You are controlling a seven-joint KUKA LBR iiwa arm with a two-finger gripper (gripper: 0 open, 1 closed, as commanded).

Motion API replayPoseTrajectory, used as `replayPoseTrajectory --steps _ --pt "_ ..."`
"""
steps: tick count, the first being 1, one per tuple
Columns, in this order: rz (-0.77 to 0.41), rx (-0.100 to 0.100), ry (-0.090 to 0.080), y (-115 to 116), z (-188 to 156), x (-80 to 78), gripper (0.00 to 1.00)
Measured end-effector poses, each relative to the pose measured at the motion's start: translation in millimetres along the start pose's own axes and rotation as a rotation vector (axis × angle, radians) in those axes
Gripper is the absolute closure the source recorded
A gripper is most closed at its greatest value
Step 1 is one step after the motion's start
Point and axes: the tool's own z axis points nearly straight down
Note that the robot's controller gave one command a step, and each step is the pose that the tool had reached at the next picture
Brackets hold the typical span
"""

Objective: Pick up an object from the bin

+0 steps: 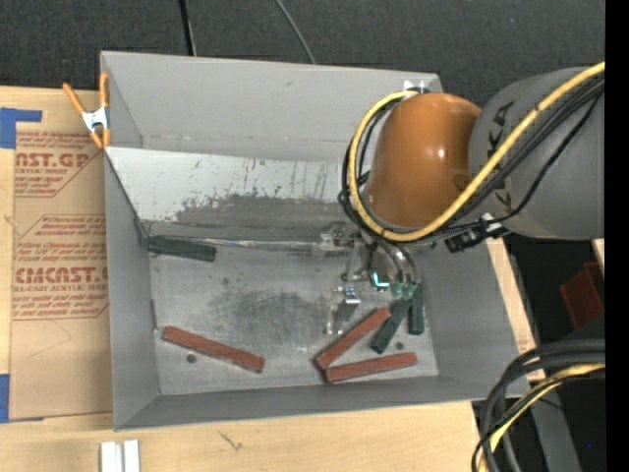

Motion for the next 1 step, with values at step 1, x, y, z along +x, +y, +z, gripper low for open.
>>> replayPoseTrajectory --steps 1 --pt "0.001 0.000 -0.008 -0.3 -4.3 -1.7 0.00"
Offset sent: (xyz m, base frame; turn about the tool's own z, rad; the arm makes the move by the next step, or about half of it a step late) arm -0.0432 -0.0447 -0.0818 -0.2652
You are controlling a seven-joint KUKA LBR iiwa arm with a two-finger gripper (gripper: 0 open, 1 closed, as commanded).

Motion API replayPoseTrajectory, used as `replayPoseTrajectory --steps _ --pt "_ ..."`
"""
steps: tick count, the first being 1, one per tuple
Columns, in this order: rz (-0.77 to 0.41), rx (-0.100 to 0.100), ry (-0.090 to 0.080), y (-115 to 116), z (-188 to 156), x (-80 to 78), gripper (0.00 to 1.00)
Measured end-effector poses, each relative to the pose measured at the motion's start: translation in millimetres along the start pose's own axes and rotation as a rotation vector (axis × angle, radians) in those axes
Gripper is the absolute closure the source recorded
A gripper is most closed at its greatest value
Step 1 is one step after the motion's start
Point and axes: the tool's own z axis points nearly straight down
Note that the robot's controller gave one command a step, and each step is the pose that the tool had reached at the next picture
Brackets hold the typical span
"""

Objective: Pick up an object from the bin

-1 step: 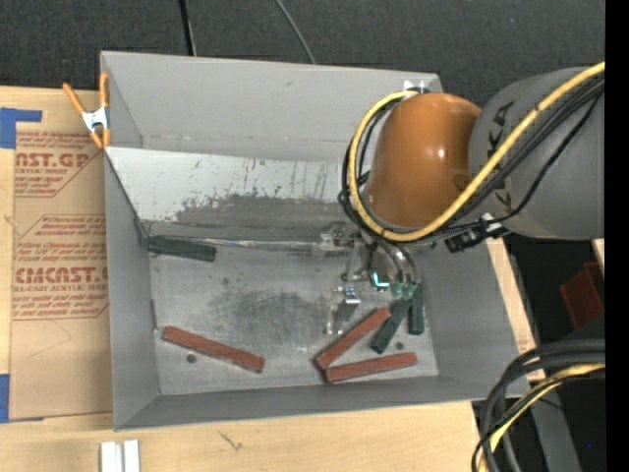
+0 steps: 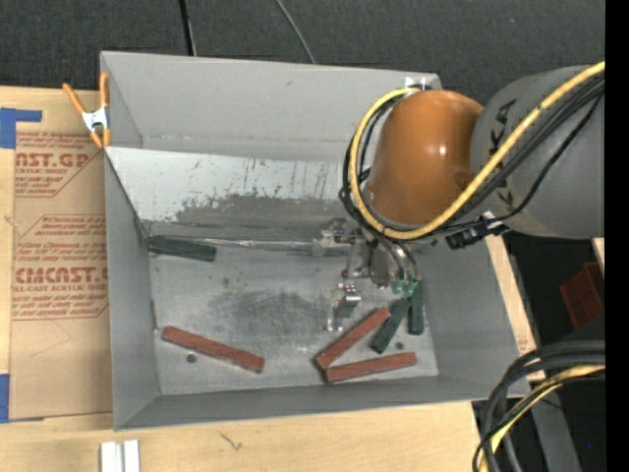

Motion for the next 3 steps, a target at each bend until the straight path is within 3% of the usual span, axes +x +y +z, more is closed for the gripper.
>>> replayPoseTrajectory --steps 1,2,3 --pt "-0.109 0.000 -0.010 -14 30 15.1 0.00" --pt "-0.403 0.001 0.006 -54 121 -17.1 1.00" --pt "-0.402 0.001 0.006 -54 121 -17.1 1.00"
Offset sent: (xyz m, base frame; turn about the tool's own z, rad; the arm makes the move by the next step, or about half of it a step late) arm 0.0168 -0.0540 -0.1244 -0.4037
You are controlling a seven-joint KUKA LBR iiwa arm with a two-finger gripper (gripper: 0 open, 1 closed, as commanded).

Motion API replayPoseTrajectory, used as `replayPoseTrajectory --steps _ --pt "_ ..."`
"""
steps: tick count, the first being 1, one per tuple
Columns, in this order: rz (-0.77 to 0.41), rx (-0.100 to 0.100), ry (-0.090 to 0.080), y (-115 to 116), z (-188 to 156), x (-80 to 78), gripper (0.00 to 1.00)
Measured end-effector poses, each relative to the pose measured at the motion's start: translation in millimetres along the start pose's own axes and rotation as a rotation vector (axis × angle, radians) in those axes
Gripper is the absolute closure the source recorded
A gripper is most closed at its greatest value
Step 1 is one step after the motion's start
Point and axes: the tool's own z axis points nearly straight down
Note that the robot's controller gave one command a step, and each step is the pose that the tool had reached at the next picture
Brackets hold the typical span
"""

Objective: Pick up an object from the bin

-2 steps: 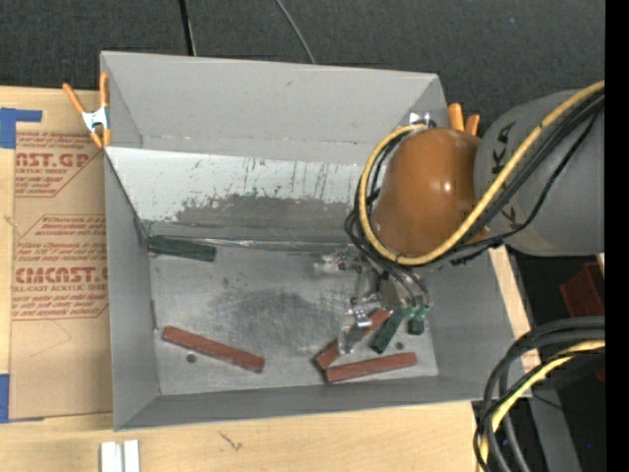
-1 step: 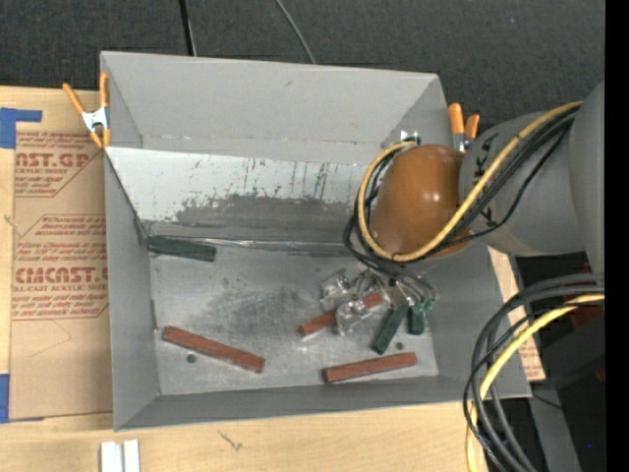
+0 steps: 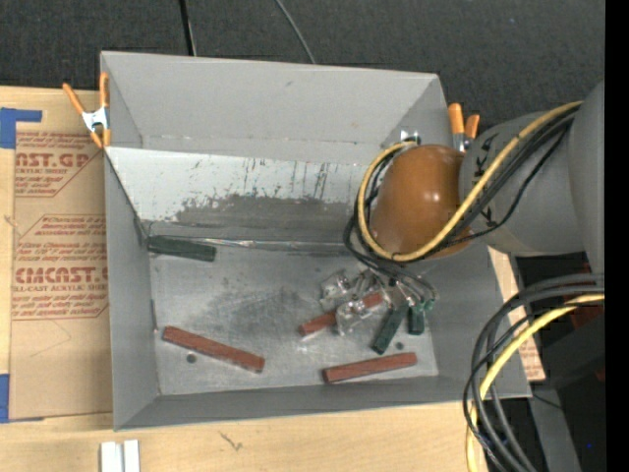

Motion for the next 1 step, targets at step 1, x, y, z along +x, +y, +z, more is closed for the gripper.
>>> replayPoseTrajectory --steps 1 --pt "-0.002 0.003 -0.011 5.4 -172.9 -11.9 1.00"
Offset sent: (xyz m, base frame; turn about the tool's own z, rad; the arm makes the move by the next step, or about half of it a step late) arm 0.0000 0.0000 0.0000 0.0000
